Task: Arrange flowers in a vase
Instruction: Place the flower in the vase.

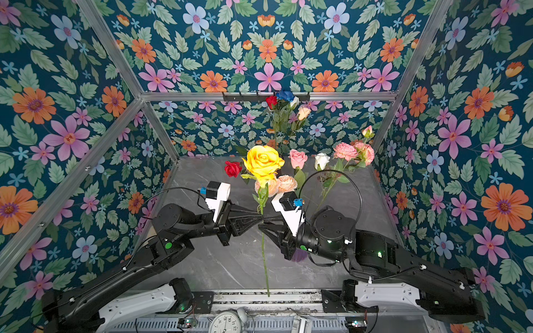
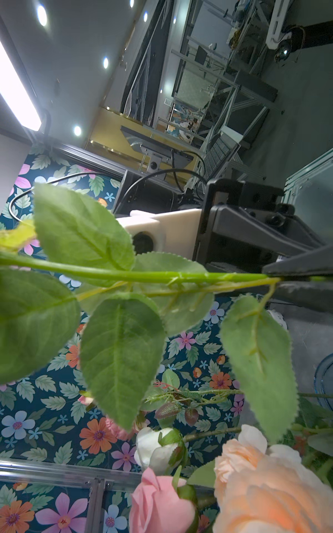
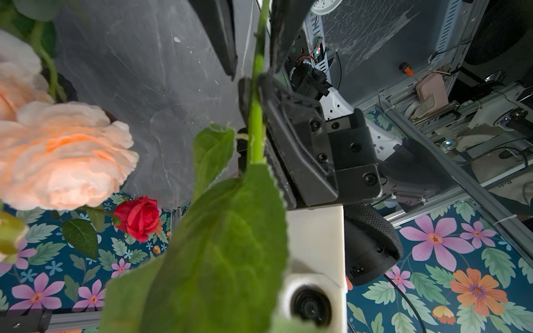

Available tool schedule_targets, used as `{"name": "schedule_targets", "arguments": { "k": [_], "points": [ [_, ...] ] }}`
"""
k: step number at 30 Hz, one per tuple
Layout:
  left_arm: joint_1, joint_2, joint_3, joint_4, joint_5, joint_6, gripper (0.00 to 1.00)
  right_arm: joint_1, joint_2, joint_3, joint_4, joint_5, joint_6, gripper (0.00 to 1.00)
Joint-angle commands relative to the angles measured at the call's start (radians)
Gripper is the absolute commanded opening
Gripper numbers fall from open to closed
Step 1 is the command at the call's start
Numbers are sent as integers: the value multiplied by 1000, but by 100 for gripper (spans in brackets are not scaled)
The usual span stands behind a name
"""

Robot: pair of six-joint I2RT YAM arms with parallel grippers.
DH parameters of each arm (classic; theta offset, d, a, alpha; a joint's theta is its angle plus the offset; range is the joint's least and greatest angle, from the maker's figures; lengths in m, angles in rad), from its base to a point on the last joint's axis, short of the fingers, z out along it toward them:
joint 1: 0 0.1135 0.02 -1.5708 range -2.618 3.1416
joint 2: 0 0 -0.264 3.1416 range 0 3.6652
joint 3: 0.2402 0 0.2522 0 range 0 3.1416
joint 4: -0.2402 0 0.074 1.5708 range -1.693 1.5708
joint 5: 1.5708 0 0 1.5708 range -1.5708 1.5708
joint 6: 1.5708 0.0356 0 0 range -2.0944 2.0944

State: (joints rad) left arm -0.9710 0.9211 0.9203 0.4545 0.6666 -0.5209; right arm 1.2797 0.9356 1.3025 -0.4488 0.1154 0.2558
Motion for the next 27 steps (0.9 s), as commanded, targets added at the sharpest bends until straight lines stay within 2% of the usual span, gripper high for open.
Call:
{"name": "schedule_targets", "arguments": {
  "k": [1, 3, 5, 9, 15, 16, 19, 21, 22, 27],
  "points": [
    [-1, -5, 8, 21, -7, 15, 0, -2, 6, 6, 39, -64, 19, 23],
    [-1, -6, 14, 13, -3, 22, 0, -2, 3, -3, 47, -67, 31, 22],
    [-1, -9, 15, 13, -1, 22, 0, -2, -2, -13, 52, -66, 38, 17],
    [-1, -12, 11, 17, 6, 19, 0, -2, -22, -27, 63, -70, 46, 0],
    [-1, -16, -1, 26, 10, 0, 0, -2, -43, -40, 79, -78, 57, 0],
    [-1, -19, -4, 26, 8, -2, 14, -2, -48, -41, 80, -72, 59, 0],
    [-1, -48, -22, 9, -25, 1, 64, -2, -77, -43, 63, 8, 63, 0],
    [-1, -83, -30, -63, -79, 33, 86, -3, -112, -39, 38, 90, 61, 0],
    [-1, -103, -36, -104, -112, 51, 90, -2, -132, -34, 24, 135, 56, 0],
    [-1, -183, -114, -226, -280, 71, 91, -2, -213, -6, -32, 366, -41, 0]
  ]
}}
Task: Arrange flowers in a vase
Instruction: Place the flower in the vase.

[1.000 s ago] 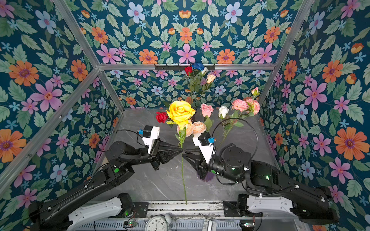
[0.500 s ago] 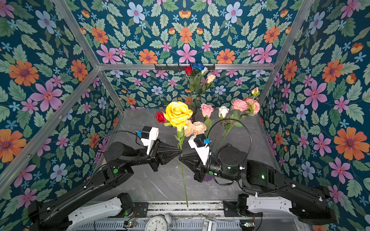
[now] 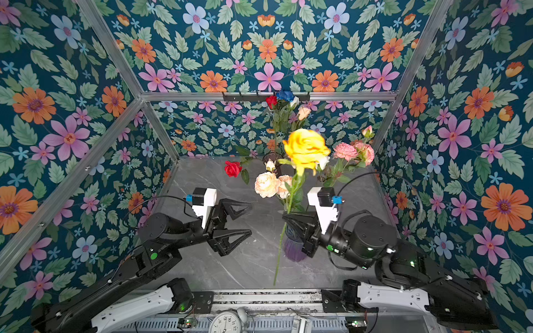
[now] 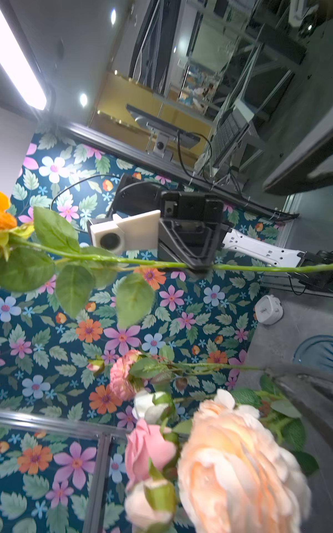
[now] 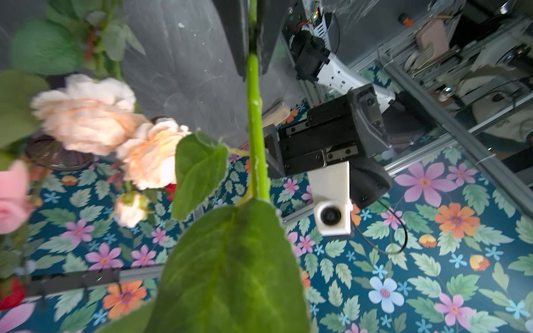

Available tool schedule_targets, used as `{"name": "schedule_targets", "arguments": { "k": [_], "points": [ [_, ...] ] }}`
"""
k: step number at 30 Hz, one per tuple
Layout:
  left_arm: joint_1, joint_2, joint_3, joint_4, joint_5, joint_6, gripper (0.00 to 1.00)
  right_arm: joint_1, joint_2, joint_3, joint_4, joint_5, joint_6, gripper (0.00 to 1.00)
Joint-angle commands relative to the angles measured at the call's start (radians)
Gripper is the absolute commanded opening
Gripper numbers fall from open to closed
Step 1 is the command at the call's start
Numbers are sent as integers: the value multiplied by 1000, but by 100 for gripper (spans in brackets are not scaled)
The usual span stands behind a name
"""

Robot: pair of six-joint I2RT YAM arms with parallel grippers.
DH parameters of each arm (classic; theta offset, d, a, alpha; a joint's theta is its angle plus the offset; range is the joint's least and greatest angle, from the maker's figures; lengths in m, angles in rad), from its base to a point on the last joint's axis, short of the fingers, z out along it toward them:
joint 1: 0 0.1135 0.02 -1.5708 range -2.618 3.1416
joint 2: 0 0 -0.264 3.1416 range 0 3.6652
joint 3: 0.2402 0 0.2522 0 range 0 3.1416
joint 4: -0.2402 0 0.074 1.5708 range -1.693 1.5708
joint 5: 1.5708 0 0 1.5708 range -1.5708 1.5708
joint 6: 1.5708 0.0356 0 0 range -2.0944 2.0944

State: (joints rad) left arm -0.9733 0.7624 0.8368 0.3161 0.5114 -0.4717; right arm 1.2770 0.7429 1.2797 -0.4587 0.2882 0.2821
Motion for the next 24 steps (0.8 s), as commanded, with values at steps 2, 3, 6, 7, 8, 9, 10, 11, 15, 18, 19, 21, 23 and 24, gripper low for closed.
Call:
{"name": "schedule_targets", "arguments": {
  "k": [2, 3, 6, 7, 8, 9, 10, 11, 15, 18, 19, 21, 23, 24],
  "points": [
    [1, -46, -68, -102, -161, 8, 91, 1, -19, 36, -41, 288, -129, 0],
    [1, -58, -88, -106, -168, 3, 90, 0, -10, 54, -51, 344, -161, 0],
    [1, -95, -130, -109, -181, -14, 90, 0, 35, 104, -51, 475, -263, 0],
    [1, -105, -139, -109, -184, -17, 90, 0, 48, 115, -35, 502, -294, 0],
    [1, -119, -149, -110, -189, -19, 90, 0, 61, 126, -6, 525, -337, 0],
    [1, -133, -157, -113, -193, -21, 90, 1, 72, 138, 19, 542, -370, 0],
    [1, -143, -161, -118, -199, -21, 90, -1, 83, 149, 39, 557, -396, 0],
    [1, -152, -164, -125, -204, -19, 90, 0, 93, 163, 58, 569, -423, 0],
    [1, -169, -163, -151, -218, 0, 91, -1, 116, 198, 113, 582, -487, 0],
    [1, -159, -156, -164, -228, 15, 92, -1, 125, 193, 125, 589, -499, 0],
    [1, -154, -157, -164, -225, 17, 92, -2, 125, 185, 125, 587, -490, 0],
    [1, -139, -153, -162, -216, 21, 92, -15, 127, 159, 108, 576, -449, 0],
    [1, -127, -150, -160, -209, 23, 92, -35, 126, 130, 79, 552, -388, 0],
    [1, -123, -150, -160, -206, 24, 92, -54, 127, 116, 55, 528, -343, 0]
  ]
}}
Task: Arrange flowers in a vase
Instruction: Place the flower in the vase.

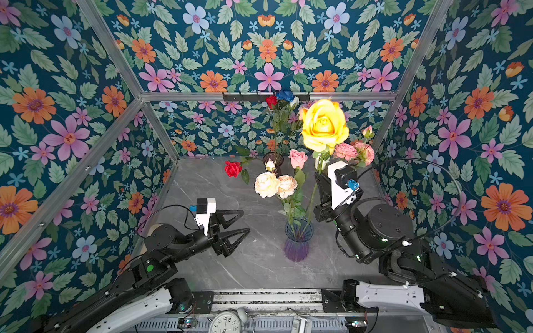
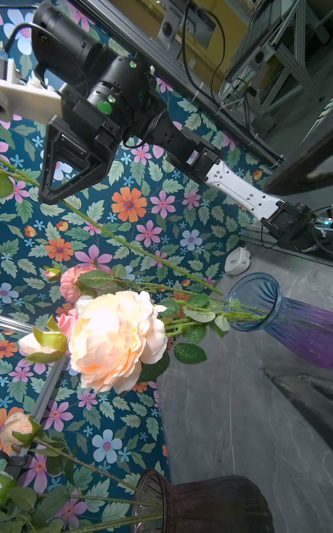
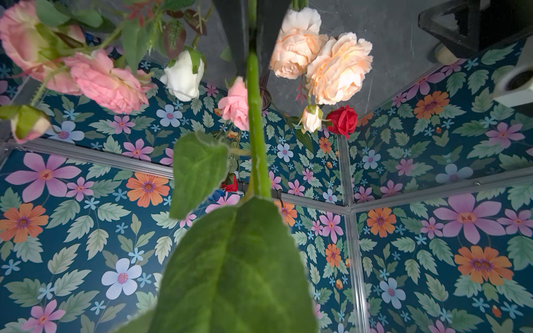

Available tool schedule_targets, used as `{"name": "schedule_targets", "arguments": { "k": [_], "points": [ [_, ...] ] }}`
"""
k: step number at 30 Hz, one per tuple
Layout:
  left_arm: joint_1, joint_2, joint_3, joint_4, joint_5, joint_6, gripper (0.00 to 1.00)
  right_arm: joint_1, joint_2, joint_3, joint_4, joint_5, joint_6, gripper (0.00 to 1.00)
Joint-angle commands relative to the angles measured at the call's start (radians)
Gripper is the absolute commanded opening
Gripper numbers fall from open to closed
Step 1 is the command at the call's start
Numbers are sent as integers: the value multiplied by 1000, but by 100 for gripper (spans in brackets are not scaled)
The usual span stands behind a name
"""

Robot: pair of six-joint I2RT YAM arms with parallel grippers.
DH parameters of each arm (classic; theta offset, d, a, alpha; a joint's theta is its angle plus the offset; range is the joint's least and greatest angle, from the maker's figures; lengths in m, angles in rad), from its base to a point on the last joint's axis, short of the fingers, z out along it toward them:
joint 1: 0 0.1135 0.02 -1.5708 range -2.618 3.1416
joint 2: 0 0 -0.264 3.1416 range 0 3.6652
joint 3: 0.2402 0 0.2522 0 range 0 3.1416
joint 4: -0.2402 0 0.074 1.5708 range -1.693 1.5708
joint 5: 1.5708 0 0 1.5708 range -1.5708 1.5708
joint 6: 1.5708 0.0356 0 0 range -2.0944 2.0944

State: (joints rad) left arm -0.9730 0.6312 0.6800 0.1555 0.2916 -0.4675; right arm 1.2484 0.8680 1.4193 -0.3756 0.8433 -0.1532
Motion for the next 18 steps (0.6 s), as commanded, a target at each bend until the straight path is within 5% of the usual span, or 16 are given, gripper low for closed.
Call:
{"name": "schedule_targets", "arguments": {
  "k": [1, 5, 18],
  "points": [
    [0, 11, 7, 1, 16, 21, 92, -47, 2, -37, -54, -56, 139, 0],
    [0, 10, 7, -3, 18, 24, 92, -132, -14, -124, -118, -169, 310, 0],
    [0, -7, 1, -25, 11, 32, 92, -134, -74, -380, -113, -205, 536, 0]
  ]
}}
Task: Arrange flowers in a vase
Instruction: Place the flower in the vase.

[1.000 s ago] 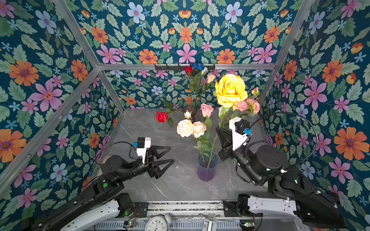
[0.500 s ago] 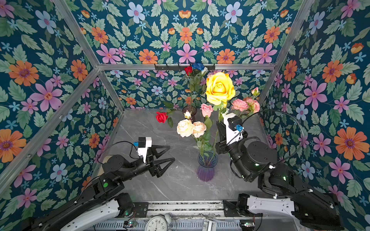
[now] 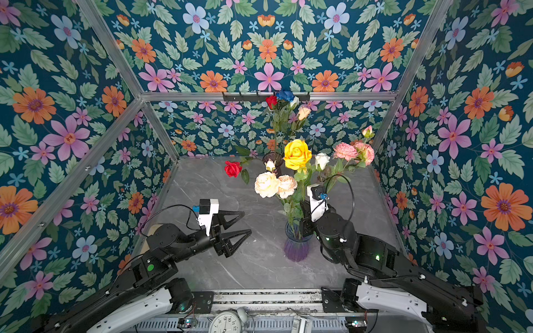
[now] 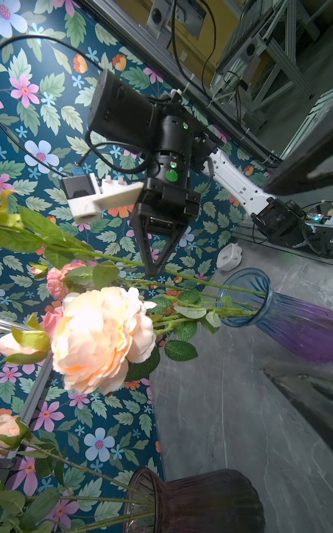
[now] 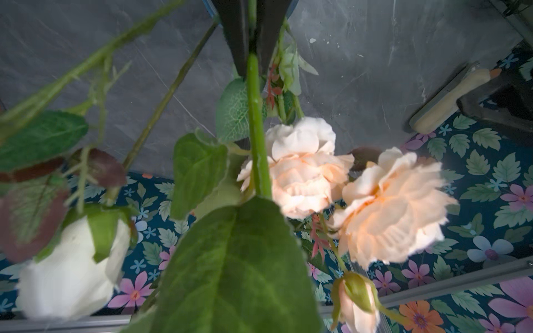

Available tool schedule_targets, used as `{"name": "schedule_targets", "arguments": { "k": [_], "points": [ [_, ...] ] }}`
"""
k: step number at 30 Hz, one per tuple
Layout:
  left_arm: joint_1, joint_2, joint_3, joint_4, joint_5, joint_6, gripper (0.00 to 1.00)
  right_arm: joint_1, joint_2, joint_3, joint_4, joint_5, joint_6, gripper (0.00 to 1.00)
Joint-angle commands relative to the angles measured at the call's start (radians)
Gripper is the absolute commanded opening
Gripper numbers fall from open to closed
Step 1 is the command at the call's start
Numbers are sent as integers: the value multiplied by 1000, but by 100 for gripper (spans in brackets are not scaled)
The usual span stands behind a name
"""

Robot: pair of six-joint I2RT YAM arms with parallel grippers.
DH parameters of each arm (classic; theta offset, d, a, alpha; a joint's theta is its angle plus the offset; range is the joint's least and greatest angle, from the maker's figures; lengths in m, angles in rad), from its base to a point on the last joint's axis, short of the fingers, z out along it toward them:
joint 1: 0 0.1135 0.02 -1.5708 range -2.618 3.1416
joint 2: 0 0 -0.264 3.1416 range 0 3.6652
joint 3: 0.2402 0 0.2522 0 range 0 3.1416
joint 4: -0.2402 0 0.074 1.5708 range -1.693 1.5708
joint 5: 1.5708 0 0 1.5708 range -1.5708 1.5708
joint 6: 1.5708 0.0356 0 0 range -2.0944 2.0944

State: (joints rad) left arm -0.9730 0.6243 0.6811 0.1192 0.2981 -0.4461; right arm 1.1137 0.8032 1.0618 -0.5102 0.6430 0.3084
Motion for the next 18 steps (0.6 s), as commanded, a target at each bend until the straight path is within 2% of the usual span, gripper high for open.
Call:
{"name": "schedule_targets", "arguments": {
  "k": [1, 2, 5, 6, 7, 9, 13, 16, 18],
  "points": [
    [0, 0, 0, 11, 4, 10, 92, 1, -11, -29, 24, -6, 78, 0],
    [0, 0, -2, 12, 5, 9, 92, 0, -13, -32, 23, -9, 80, 9],
    [0, 3, 0, 13, 3, 10, 92, 0, -16, -24, 15, -13, 74, 57],
    [0, 5, 0, 13, 3, 10, 92, 0, -18, -17, 10, -13, 71, 67],
    [0, 7, 1, 14, 3, 12, 92, -1, -19, -11, 4, -11, 68, 73],
    [0, 14, -1, 21, 1, 12, 92, 0, -26, 6, -13, -13, 65, 77],
    [0, 26, -12, 45, 3, 9, 92, 0, -69, 27, -44, -37, 68, 78],
    [0, 42, -26, 66, 4, 5, 92, 0, -138, 24, -87, -48, 102, 77],
    [0, 57, -25, 75, 11, 4, 92, -1, -199, 11, -128, -51, 139, 73]
  ]
}}
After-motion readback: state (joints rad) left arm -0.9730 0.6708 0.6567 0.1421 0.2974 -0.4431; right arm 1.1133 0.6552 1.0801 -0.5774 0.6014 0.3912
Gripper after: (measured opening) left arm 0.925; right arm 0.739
